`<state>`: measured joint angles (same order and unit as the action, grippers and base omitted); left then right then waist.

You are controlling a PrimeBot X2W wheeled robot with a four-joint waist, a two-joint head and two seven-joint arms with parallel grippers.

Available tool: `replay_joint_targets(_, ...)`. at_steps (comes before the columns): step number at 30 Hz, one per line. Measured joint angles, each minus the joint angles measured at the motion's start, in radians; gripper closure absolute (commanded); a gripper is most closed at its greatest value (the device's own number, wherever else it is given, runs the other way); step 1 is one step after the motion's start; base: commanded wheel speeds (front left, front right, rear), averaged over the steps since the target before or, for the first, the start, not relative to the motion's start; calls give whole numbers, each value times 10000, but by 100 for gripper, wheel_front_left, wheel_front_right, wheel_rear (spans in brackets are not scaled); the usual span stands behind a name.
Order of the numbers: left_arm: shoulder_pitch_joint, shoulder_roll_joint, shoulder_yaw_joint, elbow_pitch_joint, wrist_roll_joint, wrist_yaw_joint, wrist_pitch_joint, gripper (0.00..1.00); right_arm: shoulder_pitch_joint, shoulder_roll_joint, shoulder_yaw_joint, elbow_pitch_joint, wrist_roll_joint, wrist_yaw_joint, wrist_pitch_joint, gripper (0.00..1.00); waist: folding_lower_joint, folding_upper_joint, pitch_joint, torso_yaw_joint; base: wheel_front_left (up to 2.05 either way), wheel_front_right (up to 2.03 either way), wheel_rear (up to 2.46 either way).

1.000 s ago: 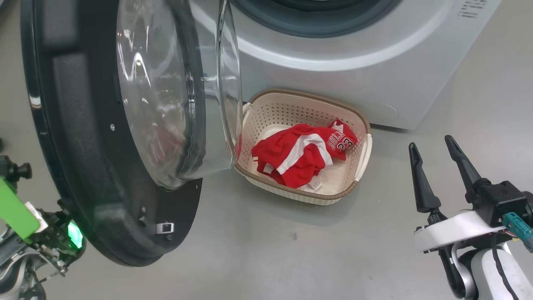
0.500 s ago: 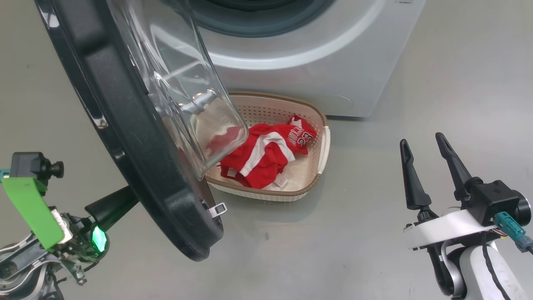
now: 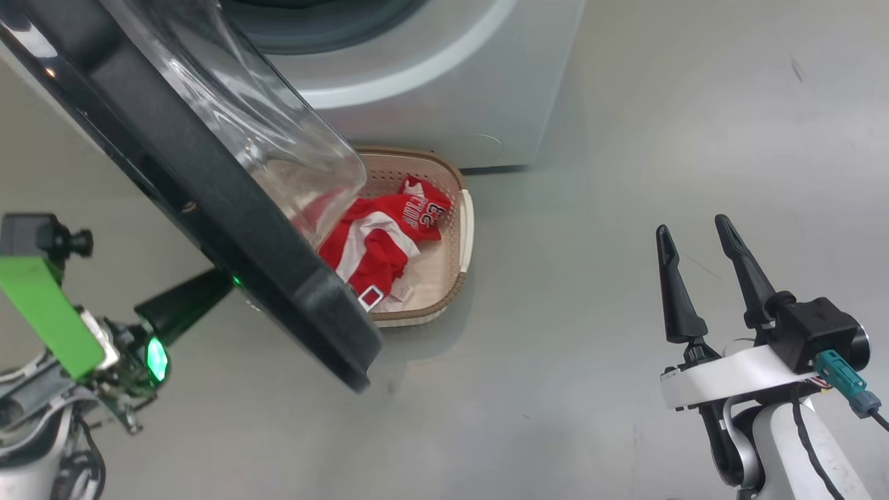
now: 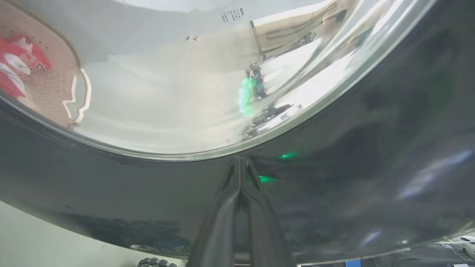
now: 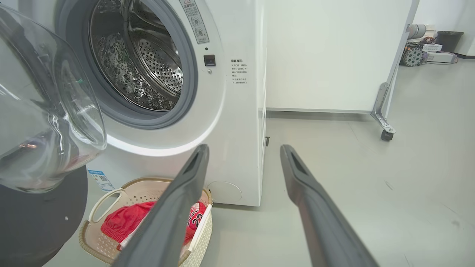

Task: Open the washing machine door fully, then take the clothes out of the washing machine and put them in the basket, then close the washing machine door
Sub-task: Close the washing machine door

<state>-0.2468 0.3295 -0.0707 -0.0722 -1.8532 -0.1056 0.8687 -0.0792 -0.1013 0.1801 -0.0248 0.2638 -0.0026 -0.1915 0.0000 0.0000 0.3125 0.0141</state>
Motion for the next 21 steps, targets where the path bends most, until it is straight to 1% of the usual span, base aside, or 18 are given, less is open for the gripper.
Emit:
replay_joint_targets(2,-379,-4,12,27,171,105,-144,100,-40,15,-2,23,4,0,-48,0,0,0,125,-193,0,0,0)
replay_joint_targets(6,-941,-71,50,163,174,316,-357,100,-284,94,17,75,90,0,-169,0,0,0,408,-550,0,0,0)
replay_joint_targets(10,-1429,-244,35,309,240,468,-516,100,-474,151,42,157,104,0,-245,0,0,0,680,-893,0,0,0)
replay_joint_targets(21,-2807,-667,190,740,336,623,-1237,100,-796,322,104,401,389,0,-414,0,0,0,1395,-1817,0,0,0)
